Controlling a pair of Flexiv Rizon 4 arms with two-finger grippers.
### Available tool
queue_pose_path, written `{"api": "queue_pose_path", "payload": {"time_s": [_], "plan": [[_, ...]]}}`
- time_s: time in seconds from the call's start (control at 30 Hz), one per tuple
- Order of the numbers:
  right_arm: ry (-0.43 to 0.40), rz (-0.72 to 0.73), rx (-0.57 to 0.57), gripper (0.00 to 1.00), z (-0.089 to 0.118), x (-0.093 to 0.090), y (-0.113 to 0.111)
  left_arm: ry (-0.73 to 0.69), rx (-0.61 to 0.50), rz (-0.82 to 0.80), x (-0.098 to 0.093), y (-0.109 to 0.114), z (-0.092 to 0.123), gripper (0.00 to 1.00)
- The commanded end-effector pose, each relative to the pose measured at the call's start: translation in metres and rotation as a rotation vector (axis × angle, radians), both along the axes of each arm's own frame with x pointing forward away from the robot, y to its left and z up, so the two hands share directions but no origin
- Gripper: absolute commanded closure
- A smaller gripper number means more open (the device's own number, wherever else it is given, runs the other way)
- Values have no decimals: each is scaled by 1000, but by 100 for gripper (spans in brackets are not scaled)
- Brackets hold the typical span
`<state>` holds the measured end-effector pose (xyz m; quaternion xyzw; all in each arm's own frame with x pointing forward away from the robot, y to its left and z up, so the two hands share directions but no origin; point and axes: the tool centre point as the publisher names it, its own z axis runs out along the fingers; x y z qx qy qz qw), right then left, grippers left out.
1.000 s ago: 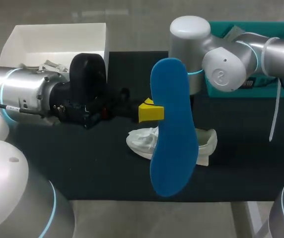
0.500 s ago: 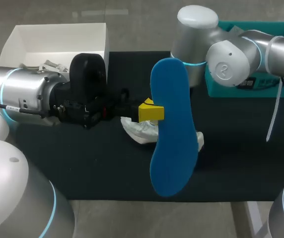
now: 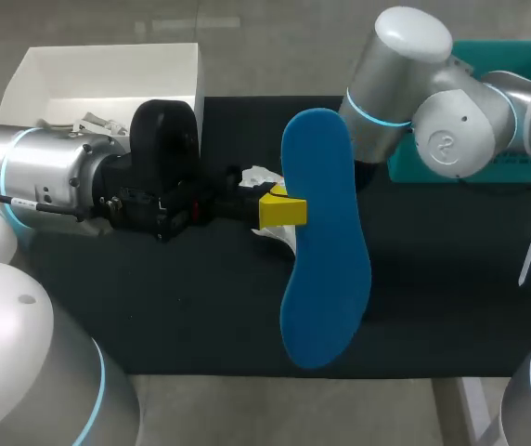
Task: Take the shoe out of the shoebox, open the shoe tongue, remove and reinsert the insole, then place the shoe into the shoebox
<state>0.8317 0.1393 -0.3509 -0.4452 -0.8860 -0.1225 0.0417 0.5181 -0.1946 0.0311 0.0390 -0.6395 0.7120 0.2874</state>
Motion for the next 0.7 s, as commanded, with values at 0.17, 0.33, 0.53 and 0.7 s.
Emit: {"api": "queue_pose_path", "payload": {"time_s": [0.17,0.33,0.53,0.7], "plan": [[-88,-370,205,100,7,9,-2,1,-2,5,-3,-4,1,100],[19,-447,228,100,11,12,-1,1,-2,5,-3,-4,1,100],[85,-440,189,100,19,11,-2,1,-2,5,-3,-4,1,100],[107,-456,172,100,11,8,-7,1,-2,5,-3,-4,1,100]]}}
